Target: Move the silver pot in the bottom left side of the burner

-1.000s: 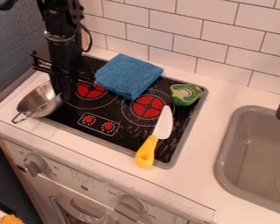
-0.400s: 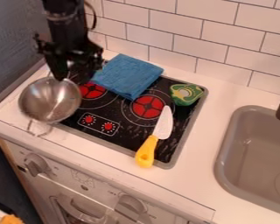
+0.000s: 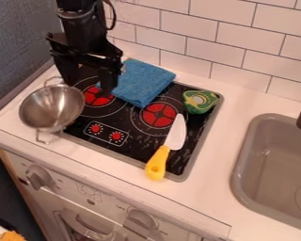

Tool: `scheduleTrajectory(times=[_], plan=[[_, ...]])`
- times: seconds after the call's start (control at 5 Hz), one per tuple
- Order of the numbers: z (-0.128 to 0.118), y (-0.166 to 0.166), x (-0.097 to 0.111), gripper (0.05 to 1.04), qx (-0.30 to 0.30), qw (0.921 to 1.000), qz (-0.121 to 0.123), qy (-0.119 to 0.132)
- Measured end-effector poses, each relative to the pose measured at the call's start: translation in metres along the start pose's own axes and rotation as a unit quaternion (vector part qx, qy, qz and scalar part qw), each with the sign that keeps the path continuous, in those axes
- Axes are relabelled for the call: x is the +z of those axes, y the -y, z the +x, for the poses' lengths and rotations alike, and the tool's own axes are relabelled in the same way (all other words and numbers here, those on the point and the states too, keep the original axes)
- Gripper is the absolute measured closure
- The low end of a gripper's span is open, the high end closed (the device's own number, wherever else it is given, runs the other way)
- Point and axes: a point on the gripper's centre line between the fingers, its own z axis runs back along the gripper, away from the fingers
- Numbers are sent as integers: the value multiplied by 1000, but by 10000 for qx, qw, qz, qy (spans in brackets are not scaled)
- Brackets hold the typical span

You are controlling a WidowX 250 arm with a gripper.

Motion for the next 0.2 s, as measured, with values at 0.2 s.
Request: scheduleTrajectory(times=[0.2], plan=[[0, 3, 4, 83, -126, 9999, 82, 26]])
